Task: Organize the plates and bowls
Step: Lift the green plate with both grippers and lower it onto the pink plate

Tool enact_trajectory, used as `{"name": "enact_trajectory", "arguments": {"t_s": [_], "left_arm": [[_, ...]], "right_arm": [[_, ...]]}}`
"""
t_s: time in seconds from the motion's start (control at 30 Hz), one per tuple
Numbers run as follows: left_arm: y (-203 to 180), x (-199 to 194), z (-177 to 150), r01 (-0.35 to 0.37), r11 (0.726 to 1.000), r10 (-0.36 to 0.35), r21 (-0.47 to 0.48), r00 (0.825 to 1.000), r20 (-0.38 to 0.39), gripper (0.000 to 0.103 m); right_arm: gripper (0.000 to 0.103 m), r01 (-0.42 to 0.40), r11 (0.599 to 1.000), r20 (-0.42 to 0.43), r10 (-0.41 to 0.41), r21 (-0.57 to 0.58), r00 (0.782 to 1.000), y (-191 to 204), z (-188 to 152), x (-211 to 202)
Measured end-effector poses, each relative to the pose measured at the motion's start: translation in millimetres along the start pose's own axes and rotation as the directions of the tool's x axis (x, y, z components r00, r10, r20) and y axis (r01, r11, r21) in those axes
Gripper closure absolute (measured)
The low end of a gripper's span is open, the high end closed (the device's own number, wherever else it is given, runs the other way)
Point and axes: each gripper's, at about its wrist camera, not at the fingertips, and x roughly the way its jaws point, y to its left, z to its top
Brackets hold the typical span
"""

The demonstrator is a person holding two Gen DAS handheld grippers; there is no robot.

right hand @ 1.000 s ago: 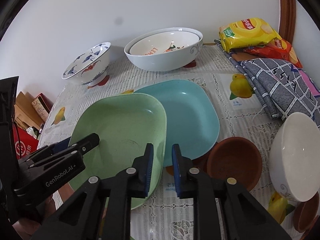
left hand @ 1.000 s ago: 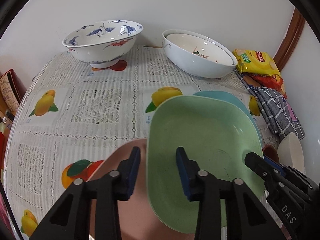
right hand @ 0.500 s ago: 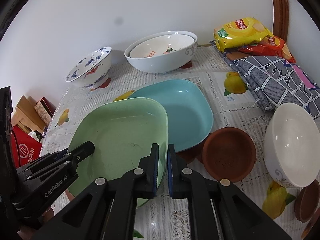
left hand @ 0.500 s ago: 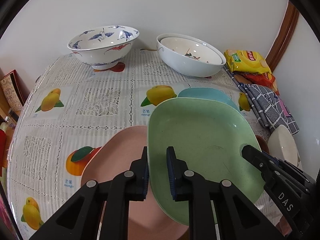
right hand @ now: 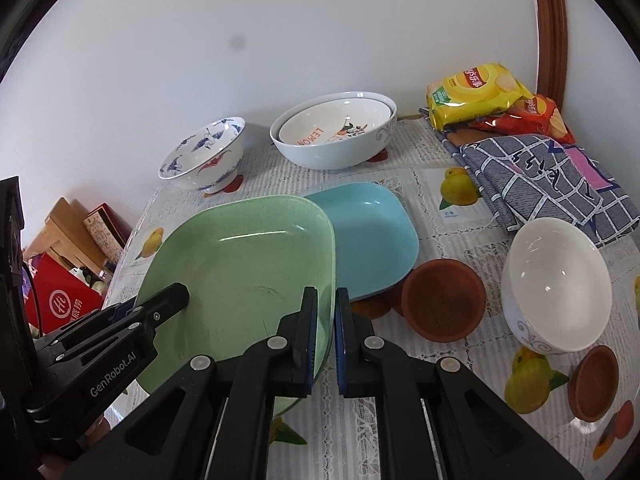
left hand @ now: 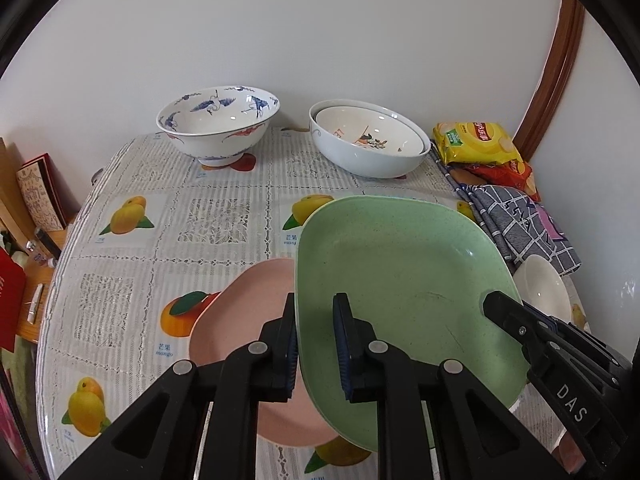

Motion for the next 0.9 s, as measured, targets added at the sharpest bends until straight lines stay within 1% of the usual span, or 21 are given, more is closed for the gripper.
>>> {"name": "enact_trajectory", "arguments": {"t_s": [0.2, 0.53, 0.73, 0.9], "left_arm": [[0, -15, -8, -0.011, 1.0, 0.011, 0.002, 1.0, 0.012, 0.087], [8, -38, -26, -0.039, 0.999, 0.039, -0.015, 0.999, 0.025, 0.087], [16, -42, -37, -0.059, 0.998, 0.06, -0.036, 0.998, 0.017, 0.087], [24, -41, -48, -0.079, 0.996, 0.079, -0.048, 0.997, -0.001, 0.087]], "right_arm": [[0.095, -0.003, 1.0, 0.014, 0.004, -0.008, 1.0, 6, -6, -16], [0.095, -0.028, 1.0, 0.004, 0.028, -0.013, 1.0, 14, -20, -29], [0.095, -0.044, 0.999, -0.004, 0.044, -0.029, 0.999, 25, -30, -34], [0.095, -0.059, 0.998, -0.029, 0.058, -0.036, 0.998, 29, -40, -29]]}}
